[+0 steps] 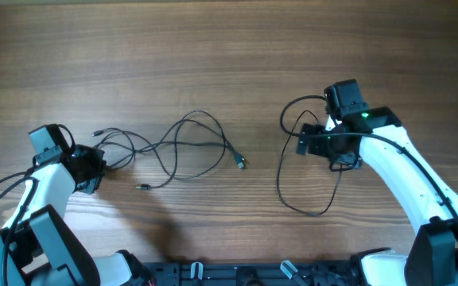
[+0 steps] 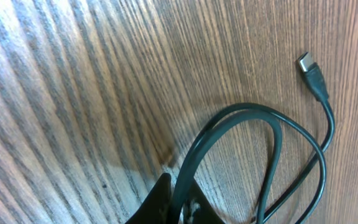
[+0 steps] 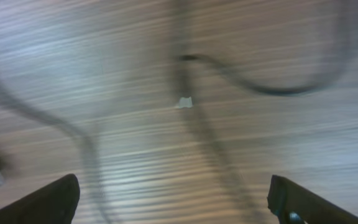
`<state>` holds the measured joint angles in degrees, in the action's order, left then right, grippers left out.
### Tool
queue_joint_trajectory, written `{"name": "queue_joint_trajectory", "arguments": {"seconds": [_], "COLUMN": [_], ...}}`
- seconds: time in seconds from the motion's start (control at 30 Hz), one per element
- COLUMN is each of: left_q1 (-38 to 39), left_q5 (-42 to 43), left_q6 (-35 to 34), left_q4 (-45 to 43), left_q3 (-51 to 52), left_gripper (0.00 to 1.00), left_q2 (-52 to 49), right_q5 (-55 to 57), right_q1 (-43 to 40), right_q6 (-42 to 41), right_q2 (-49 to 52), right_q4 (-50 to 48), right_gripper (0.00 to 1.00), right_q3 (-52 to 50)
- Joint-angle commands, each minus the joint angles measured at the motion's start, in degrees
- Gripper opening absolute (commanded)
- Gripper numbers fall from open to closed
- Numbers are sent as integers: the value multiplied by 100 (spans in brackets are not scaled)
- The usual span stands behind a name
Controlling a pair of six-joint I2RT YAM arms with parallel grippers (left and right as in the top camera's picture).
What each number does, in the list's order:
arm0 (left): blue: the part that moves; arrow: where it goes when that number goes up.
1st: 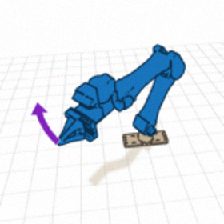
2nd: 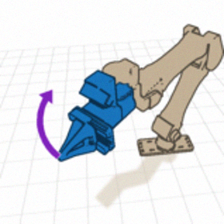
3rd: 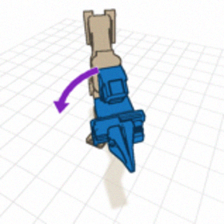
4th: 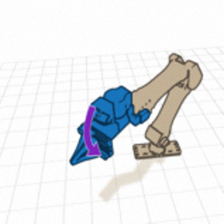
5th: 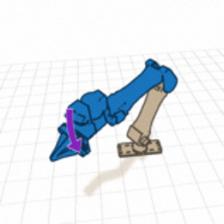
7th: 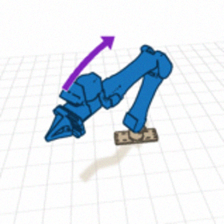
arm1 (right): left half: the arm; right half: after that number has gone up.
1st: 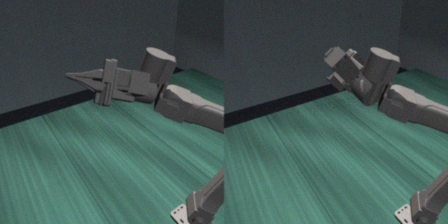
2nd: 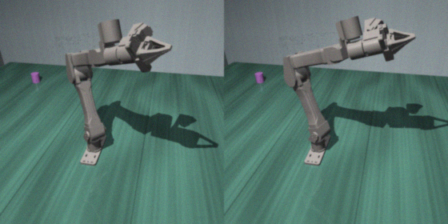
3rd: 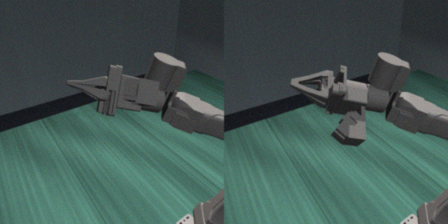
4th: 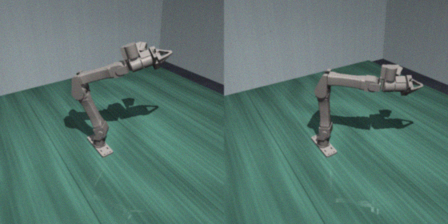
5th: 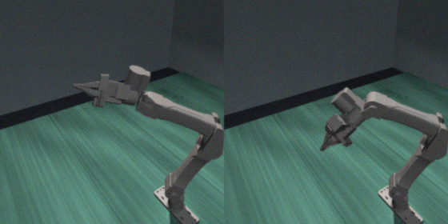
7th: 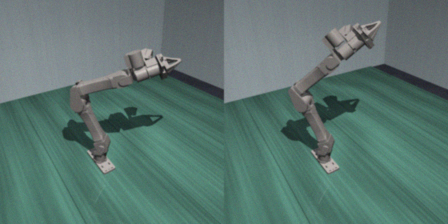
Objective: Untangle cables
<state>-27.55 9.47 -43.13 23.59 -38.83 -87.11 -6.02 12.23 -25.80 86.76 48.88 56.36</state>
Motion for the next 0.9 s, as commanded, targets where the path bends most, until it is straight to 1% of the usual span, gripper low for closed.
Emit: {"name": "queue_joint_trajectory", "arguments": {"seconds": [0.0,0.03,0.07,0.13,0.2,0.27,0.3,0.37,0.4,0.47,0.5,0.53,0.57,0.6,0.7,0.8,0.83,0.87], "left_q1": [-31,-31,-31,-31,-31,-31,-31,-31,-31,-31,-31,-31,-31,-31,-31,-31,-31,-31], "left_q5": [46,46,46,44,44,44,44,44,44,44,44,44,44,44,44,44,44,44], "left_q6": [74,74,74,74,74,74,74,74,74,74,72,74,74,74,74,74,74,74], "left_q4": [0,0,-2,-22,-20,-20,-22,-22,-22,-44,-52,-61,-61,-61,-61,-59,-59,-59], "left_q3": [17,17,17,17,17,17,17,17,17,17,17,17,17,17,20,22,22,22], "left_gripper": [10,10,10,11,11,11,11,11,11,11,12,12,12,12,13,14,15,15], "left_q2": [9,9,9,9,9,9,9,9,9,9,9,9,9,9,9,9,9,9], "right_q5": [-1578,-1292,-999,-354,13,-20,-37,-33,-9,426,699,807,935,1075,1386,1174,1158,1185], "right_q1": [13,13,13,13,13,22,81,317,468,774,922,1005,1117,1220,1311,1311,1311,1309], "right_q6": [-662,-833,-933,-977,-852,-382,111,673,918,975,1003,1091,1117,1062,758,608,608,610], "right_q2": [48,48,48,48,48,48,72,212,332,699,986,1161,1425,1635,2006,2164,2218,2256], "right_q4": [-459,-761,-962,-1464,-2011,-2535,-2791,-2894,-2955,-3193,-3432,-3606,-3869,-4094,-4631,-4968,-5056,-5088], "right_gripper": [61,12,5,5,5,7,7,7,9,23,36,46,80,99,100,99,91,72], "right_q3": [-177,-177,-177,-177,-177,-177,-177,-177,-177,-177,-177,-175,-170,-162,-146,-146,-146,-146]}}
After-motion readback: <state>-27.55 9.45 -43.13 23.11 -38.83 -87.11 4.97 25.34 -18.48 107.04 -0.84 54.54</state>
